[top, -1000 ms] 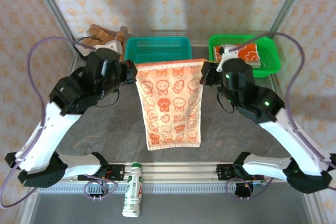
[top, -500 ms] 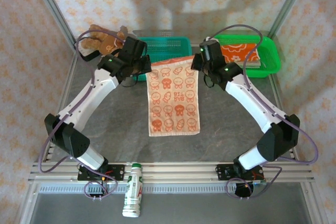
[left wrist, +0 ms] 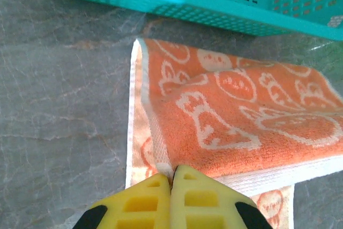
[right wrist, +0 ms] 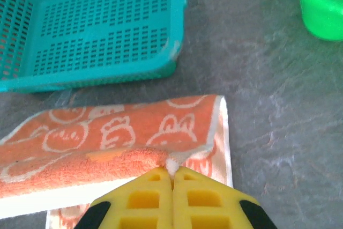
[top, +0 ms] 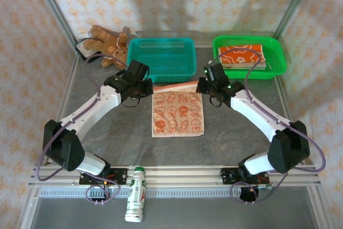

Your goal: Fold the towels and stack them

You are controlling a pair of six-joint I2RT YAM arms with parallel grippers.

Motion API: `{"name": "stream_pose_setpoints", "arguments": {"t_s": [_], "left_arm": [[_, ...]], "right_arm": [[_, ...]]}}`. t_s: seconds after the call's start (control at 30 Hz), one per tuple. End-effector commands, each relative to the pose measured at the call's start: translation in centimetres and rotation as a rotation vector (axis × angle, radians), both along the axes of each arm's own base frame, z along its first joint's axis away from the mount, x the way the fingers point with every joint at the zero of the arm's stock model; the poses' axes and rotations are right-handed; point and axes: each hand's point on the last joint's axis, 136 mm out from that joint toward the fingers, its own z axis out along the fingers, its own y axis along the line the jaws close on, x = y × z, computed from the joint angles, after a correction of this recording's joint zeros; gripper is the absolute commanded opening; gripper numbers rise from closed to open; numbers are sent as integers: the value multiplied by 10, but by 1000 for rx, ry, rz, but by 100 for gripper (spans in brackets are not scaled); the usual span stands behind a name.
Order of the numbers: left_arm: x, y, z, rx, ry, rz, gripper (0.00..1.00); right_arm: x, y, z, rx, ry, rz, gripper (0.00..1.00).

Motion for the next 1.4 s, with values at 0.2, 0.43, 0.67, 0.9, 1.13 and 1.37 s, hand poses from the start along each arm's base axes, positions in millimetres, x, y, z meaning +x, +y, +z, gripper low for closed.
{"name": "stream_pose_setpoints", "arguments": {"t_s": [0.2,0.43,0.67,0.9,1.13,1.37], "left_arm": [[-41,1,-26,-42,30,65,0],[-70,-6,-55,-60,85,72,0],[-96,-6,-77,-37,127,86,0],[-116,-3,-96,-31,168,109,0],[-131,-10,-114,-34,201,108,0],[-141,-15,-127,-23,218,104,0]], "right_arm": [[-39,-10,-24,36,55,-14,0],[-69,-9,-50,13,114,7,0],[-98,-15,-71,4,165,7,0],[-123,-25,-93,9,232,-10,0],[-142,-25,-117,20,305,-10,1],[-151,-24,-133,3,356,-7,1]]}}
